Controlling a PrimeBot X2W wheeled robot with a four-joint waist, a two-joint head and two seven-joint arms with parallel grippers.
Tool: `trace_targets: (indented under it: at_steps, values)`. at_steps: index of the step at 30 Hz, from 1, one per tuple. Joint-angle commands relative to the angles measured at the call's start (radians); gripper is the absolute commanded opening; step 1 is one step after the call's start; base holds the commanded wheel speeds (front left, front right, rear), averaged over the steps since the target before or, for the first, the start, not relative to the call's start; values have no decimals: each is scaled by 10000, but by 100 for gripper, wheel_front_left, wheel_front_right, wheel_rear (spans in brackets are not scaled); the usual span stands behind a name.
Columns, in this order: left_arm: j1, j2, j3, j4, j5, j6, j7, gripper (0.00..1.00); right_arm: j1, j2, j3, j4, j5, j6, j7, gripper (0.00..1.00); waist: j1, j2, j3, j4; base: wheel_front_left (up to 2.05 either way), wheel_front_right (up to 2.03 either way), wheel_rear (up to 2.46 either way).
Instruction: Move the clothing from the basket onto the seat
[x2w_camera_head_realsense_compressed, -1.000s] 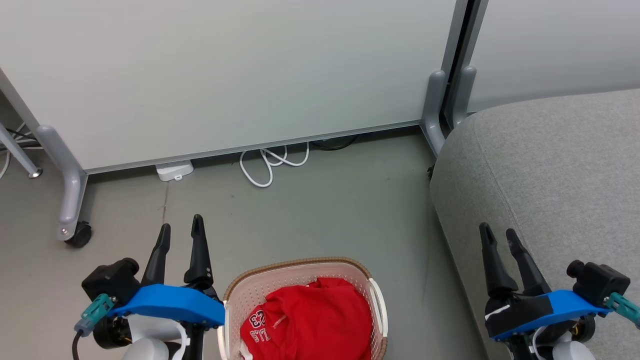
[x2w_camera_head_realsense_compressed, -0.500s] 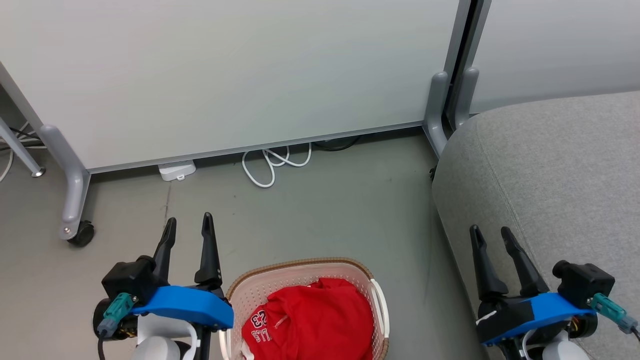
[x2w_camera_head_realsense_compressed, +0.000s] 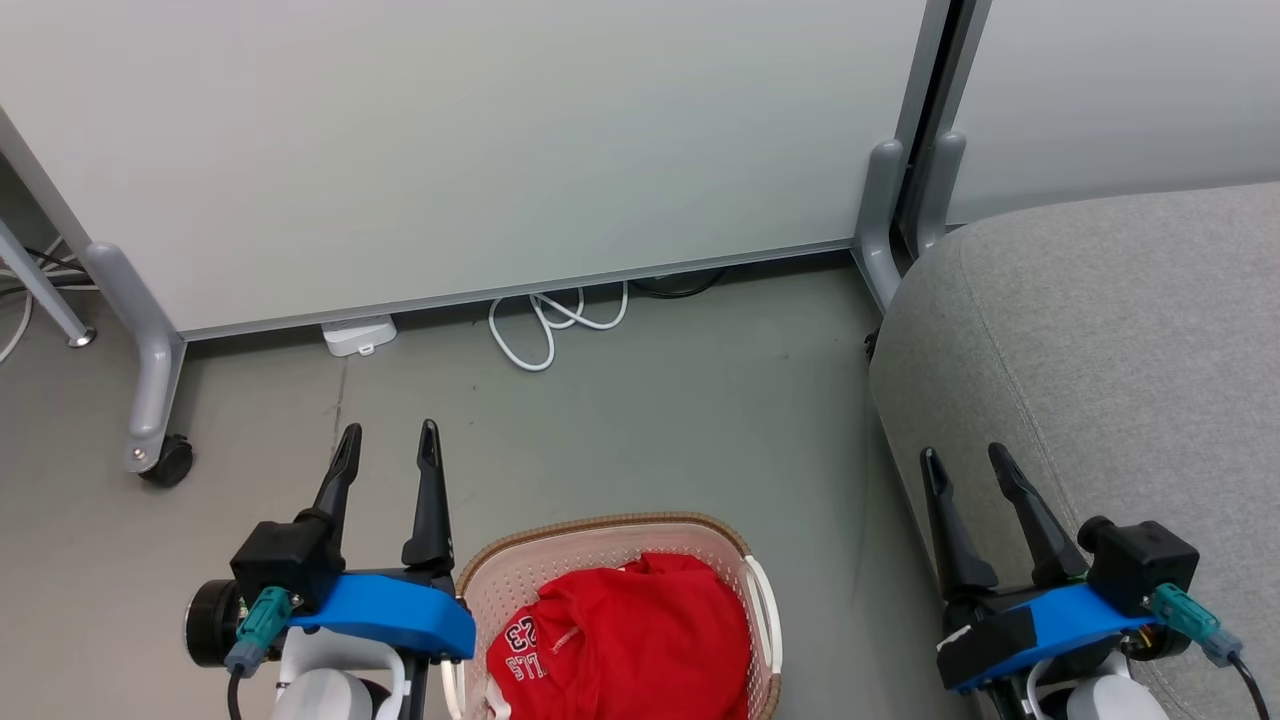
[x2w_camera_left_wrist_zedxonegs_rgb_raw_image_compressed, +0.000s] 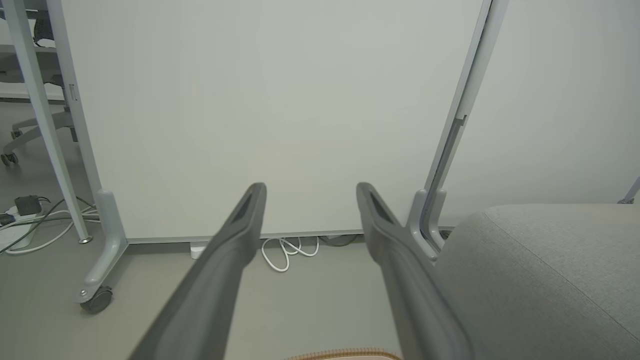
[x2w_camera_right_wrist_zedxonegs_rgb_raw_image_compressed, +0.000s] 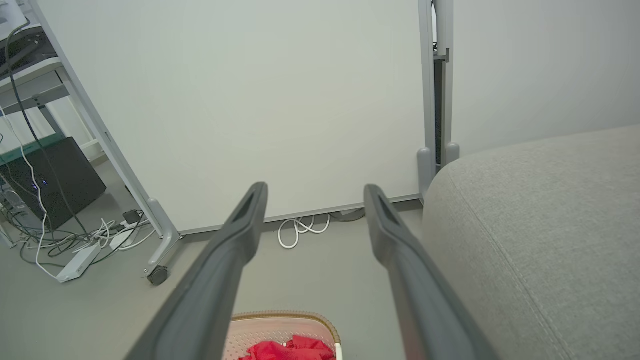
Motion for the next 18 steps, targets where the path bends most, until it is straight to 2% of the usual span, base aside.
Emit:
trace_targets:
  at_steps: [1, 18]
  values:
    - [-197, 20, 15, -53, 250, -34, -95, 100, -139, -19, 25, -3, -246, 18, -98, 100, 0, 0, -3, 4, 0, 0, 0]
    - [-174, -176, 113, 197, 1537, -262, -431, 100, -208, -24, 198, 99, -1600, 21, -436, 100, 0, 0, -19, 21, 0, 0, 0]
